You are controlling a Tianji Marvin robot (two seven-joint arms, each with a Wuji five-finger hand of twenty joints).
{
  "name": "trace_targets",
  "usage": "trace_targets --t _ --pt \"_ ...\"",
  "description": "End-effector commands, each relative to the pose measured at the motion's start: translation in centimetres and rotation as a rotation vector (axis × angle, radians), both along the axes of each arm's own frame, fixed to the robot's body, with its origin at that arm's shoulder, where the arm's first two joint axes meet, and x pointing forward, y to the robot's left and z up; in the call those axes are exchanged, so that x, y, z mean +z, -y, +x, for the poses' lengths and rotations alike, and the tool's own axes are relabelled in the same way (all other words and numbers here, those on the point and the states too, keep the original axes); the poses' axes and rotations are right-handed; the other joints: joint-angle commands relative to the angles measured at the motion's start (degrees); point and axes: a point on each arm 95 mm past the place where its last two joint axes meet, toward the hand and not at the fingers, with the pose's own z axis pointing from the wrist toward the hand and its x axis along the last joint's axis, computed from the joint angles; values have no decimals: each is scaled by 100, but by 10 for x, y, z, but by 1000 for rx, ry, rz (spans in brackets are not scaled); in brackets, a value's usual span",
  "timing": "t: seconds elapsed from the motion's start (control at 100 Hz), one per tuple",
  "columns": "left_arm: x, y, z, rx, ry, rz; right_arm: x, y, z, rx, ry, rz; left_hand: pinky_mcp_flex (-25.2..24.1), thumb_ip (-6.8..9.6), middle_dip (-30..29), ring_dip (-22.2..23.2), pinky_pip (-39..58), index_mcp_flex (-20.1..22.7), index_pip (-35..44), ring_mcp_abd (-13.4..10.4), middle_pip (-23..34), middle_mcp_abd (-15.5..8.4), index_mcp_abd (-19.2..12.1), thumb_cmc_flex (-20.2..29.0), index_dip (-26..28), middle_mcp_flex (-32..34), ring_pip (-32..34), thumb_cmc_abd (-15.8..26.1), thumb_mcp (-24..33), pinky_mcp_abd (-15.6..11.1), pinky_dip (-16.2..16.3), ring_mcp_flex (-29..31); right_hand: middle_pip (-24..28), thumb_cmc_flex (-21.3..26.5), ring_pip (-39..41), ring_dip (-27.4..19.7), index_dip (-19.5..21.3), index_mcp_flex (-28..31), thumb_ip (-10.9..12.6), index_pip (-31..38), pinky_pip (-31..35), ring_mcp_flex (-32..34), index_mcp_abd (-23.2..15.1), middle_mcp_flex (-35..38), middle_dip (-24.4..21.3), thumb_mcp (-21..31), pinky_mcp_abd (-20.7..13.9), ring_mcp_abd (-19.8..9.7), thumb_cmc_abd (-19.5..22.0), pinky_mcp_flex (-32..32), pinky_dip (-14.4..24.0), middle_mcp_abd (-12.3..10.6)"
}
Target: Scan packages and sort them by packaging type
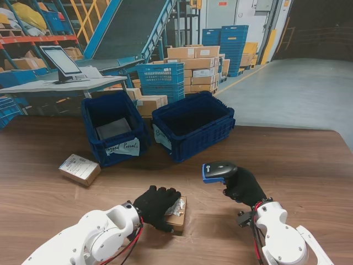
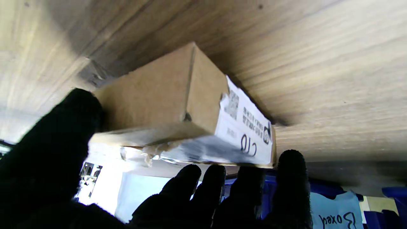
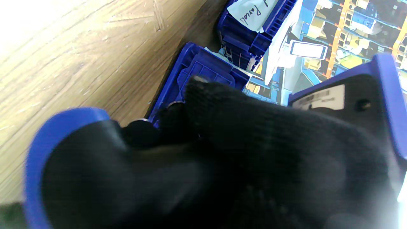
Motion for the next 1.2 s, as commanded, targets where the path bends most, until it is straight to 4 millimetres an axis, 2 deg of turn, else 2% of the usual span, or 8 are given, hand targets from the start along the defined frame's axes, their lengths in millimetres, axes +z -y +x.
trace_targets --t 0.0,0.11,0.27,0.47,0.75,0.88,1.07,1.19 --pt "-1 4 -6 -10 -27 -4 1 -4 -2 11 -6 4 -128 173 -123 -159 -289 -335 -125 164 -146 175 217 144 -113 -297 -173 193 242 86 -128 -263 -35 529 95 46 181 308 21 425 319 163 -192 59 62 788 -210 178 286 81 138 76" --pt "-1 6 -6 -6 -23 -18 2 -5 -2 14 -4 1 -158 143 -251 -267 -482 -443 -155 224 -304 396 443 82 -226 -361 -187 125 202 122 -207 -374 -36 530 93 44 180 309 20 423 320 163 -185 61 62 790 -210 184 283 81 137 82" --pt "1 9 -7 -11 -20 -34 2 -6 -1 19 -2 0 -187 92 -347 -354 -677 -473 -169 239 -418 473 538 -19 -382 -346 -204 95 201 145 -287 -448 -34 530 95 44 179 310 18 420 321 167 -183 63 64 790 -211 181 283 81 136 81" --pt "6 12 -9 -18 -22 -69 3 -7 0 24 3 -3 -215 87 -374 -386 -780 -470 -149 201 -529 395 416 -44 -428 -329 -216 211 100 123 -323 -519 -33 526 97 41 180 310 19 419 321 173 -183 64 64 793 -211 176 284 81 135 78" --pt "17 3 -12 -14 15 -110 6 -8 2 23 1 -8 -282 123 -323 -412 -959 -404 -100 91 -639 237 190 -37 -403 -192 -235 350 -9 99 -371 -569 -33 526 96 41 180 310 21 419 317 165 -183 61 65 799 -208 171 283 87 128 82" --pt "19 -7 -13 21 39 -193 8 -11 1 34 5 -24 -309 173 -174 -401 -1023 -174 -17 47 -552 -33 -91 27 -310 46 -219 359 -7 107 -380 -551 -34 524 94 38 180 310 20 419 317 162 -183 58 63 799 -207 173 289 88 128 72" --pt "17 -24 -17 82 49 -314 13 -15 -5 42 11 -55 -219 149 24 -356 -1040 255 75 3 -280 -107 -251 -16 -161 244 -162 219 224 121 -358 -353 -33 519 95 37 180 310 23 419 317 165 -183 58 61 802 -206 168 288 88 128 66" --pt "18 -32 -20 119 42 -373 15 -18 -9 51 14 -79 -209 135 32 -349 -1045 348 96 8 -167 -130 -292 -31 -127 217 -156 229 250 129 -359 -322 -31 515 92 32 181 310 24 419 316 168 -183 60 59 805 -206 160 290 89 128 60"
